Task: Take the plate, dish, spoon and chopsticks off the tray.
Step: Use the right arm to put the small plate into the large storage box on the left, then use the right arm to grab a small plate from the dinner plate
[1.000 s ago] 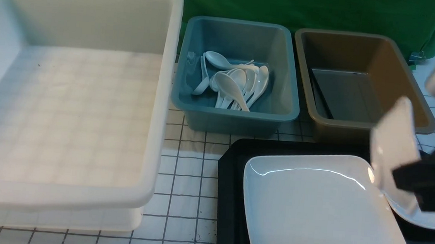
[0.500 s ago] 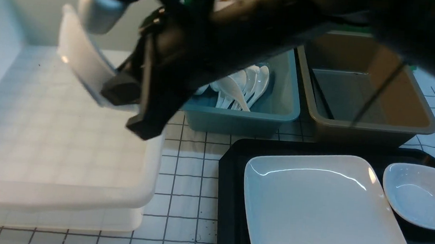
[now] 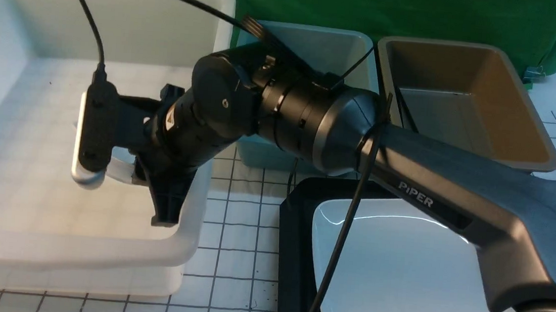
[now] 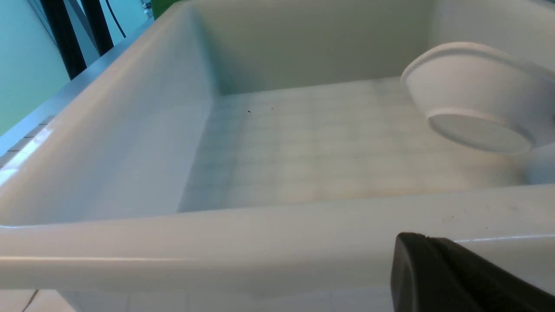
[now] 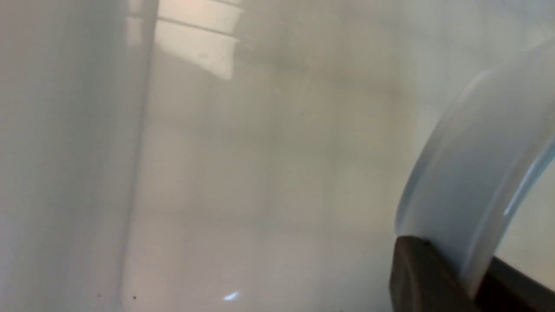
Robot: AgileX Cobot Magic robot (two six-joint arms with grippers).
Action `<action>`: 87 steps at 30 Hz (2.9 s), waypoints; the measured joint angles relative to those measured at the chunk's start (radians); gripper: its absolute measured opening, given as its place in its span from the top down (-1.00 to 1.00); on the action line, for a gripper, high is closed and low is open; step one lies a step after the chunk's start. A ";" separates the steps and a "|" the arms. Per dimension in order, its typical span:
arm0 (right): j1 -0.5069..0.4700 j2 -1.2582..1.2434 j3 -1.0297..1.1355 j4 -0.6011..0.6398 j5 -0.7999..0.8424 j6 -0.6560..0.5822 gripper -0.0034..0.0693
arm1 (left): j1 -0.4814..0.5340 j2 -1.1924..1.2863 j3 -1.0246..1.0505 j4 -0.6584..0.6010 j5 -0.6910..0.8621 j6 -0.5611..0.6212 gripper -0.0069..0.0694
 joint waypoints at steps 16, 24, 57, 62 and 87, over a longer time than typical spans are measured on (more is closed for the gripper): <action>0.003 -0.018 -0.010 -0.015 0.049 0.031 0.09 | 0.000 0.000 0.000 0.000 0.000 0.000 0.76; 0.012 -0.187 -0.010 -0.022 0.183 0.165 0.39 | 0.000 0.000 0.000 0.000 0.000 0.000 0.76; -0.798 -0.719 1.066 -0.365 0.185 0.816 0.19 | 0.000 0.000 0.000 0.000 0.000 0.000 0.76; -0.797 -0.621 1.070 -0.367 0.132 0.603 -0.26 | 0.000 0.000 0.000 0.000 0.000 0.000 0.76; -0.793 -0.466 1.071 -0.455 -0.014 0.341 0.05 | 0.000 0.000 0.000 0.000 0.000 0.000 0.76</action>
